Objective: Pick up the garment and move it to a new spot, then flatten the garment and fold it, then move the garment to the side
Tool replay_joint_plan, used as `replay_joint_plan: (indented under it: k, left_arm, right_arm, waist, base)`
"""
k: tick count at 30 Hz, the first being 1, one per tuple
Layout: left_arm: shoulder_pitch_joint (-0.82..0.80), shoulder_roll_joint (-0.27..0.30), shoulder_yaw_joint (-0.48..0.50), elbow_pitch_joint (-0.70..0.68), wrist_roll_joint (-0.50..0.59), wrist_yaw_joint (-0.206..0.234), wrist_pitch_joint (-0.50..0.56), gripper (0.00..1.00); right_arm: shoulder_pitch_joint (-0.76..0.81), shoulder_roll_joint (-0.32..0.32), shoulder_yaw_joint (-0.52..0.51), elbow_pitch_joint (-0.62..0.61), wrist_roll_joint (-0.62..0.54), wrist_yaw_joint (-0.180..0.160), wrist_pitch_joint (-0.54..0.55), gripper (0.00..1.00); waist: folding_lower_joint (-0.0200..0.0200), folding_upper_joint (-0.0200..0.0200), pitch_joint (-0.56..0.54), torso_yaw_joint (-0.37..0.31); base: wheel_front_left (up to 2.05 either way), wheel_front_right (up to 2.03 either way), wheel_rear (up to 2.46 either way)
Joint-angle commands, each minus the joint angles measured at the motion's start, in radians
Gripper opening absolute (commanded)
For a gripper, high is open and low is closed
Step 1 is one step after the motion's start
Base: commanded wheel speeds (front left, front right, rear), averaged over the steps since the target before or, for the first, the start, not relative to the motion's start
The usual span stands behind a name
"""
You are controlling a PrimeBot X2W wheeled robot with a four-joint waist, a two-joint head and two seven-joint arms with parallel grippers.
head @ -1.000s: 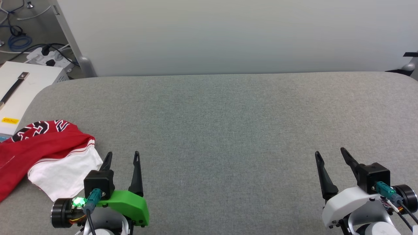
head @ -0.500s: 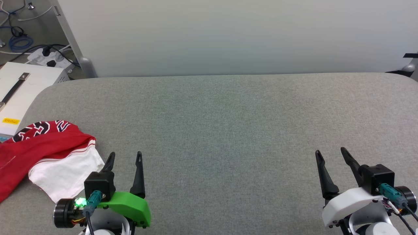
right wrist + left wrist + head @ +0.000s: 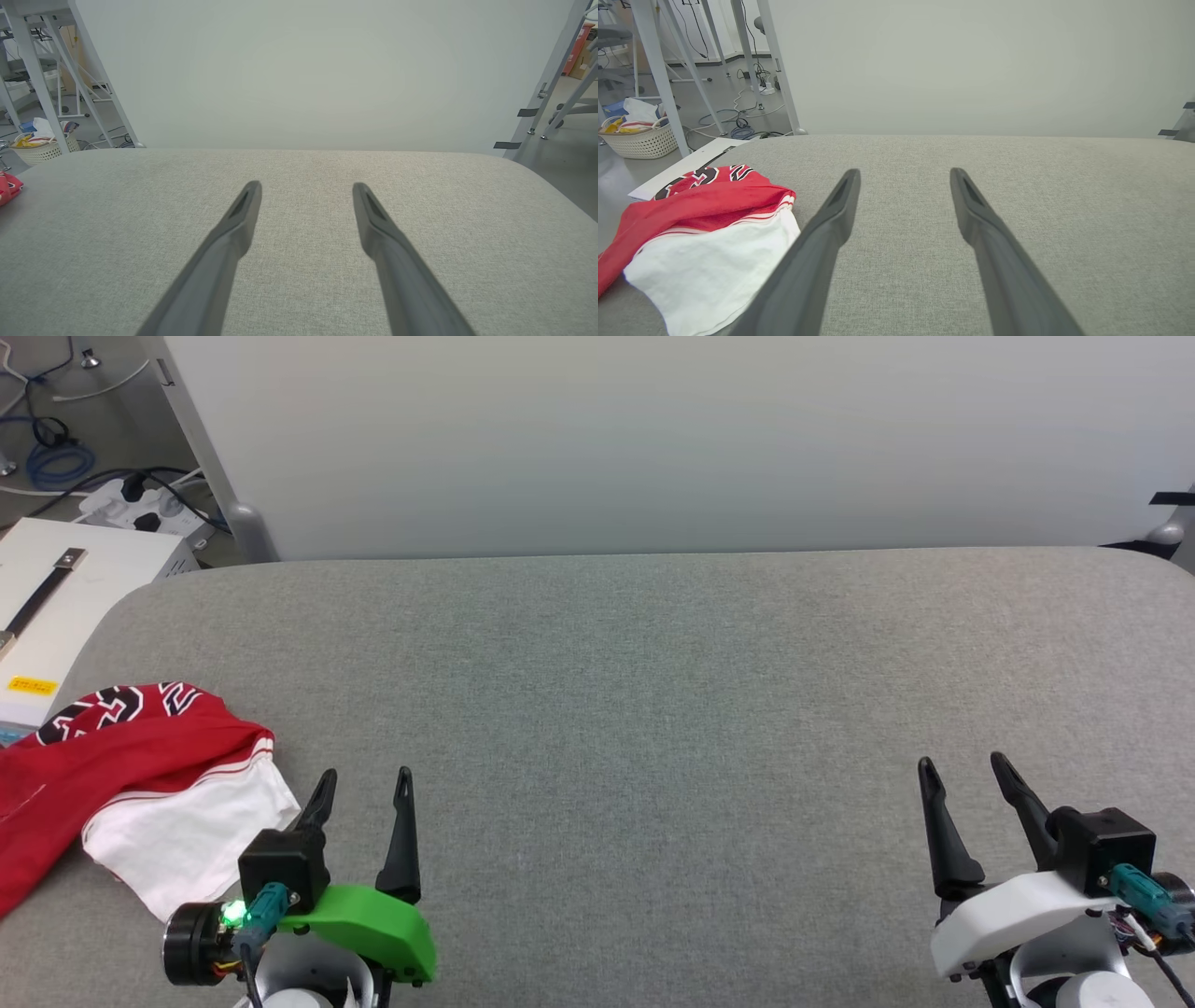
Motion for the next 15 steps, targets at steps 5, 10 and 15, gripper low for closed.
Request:
replay_joint_plan:
  k: [5, 10, 15]
  left_arm:
    - [-0.025, -0.002, -0.002, 0.013, -0.016, -0.010, -0.019, 1.00]
    - [-0.030, -0.002, 0.000, 0.024, -0.022, -0.013, -0.029, 1.00]
    - [-0.035, -0.002, 0.005, 0.034, -0.025, -0.015, -0.040, 1.00]
  right_arm:
    - [-0.001, -0.001, -0.003, 0.004, 0.023, 0.000, -0.019, 1.00]
    - [0.000, -0.001, -0.003, 0.005, 0.028, 0.000, -0.027, 1.00]
    - [0.000, -0.001, 0.004, 0.003, 0.023, 0.000, -0.033, 1.00]
  waist:
    - [0.0000, 0.0000, -0.001, 0.001]
    - [0.0000, 0.0000, -0.002, 0.007]
    - [0.0000, 0.0000, -0.003, 0.023]
  base:
    - [0.00, 0.00, 0.00]
    - [0.00, 0.00, 0.00]
    - [0.00, 0.00, 0.00]
